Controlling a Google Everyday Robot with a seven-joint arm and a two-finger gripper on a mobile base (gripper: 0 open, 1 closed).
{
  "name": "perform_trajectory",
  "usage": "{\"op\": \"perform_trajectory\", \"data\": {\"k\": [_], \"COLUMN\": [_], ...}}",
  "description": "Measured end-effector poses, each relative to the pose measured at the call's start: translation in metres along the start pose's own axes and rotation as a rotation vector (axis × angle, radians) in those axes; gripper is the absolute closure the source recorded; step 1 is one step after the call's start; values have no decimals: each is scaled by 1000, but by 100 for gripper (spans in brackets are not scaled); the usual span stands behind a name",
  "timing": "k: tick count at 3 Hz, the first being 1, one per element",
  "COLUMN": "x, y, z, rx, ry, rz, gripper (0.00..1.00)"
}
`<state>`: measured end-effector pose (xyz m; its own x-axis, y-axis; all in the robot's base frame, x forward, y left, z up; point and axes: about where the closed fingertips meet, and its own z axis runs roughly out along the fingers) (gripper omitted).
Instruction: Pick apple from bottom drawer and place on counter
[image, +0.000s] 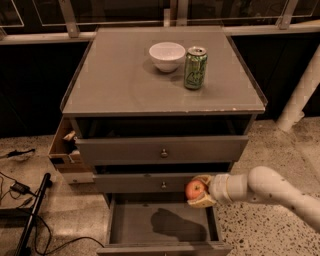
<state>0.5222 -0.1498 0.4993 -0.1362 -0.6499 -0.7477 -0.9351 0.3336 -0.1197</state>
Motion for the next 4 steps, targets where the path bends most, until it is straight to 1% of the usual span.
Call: {"op": "perform_trajectory", "data": {"k": [1,2,3,4], "x": [-78,-78,-101,-146], "y": [-7,-7,-11,-27], "z": [-76,-76,-90,-132], "rx": [14,13,-8,-15], "ry": [4,3,2,-20], "rz": [-12,-11,7,64], "gripper": [100,100,100,100]}}
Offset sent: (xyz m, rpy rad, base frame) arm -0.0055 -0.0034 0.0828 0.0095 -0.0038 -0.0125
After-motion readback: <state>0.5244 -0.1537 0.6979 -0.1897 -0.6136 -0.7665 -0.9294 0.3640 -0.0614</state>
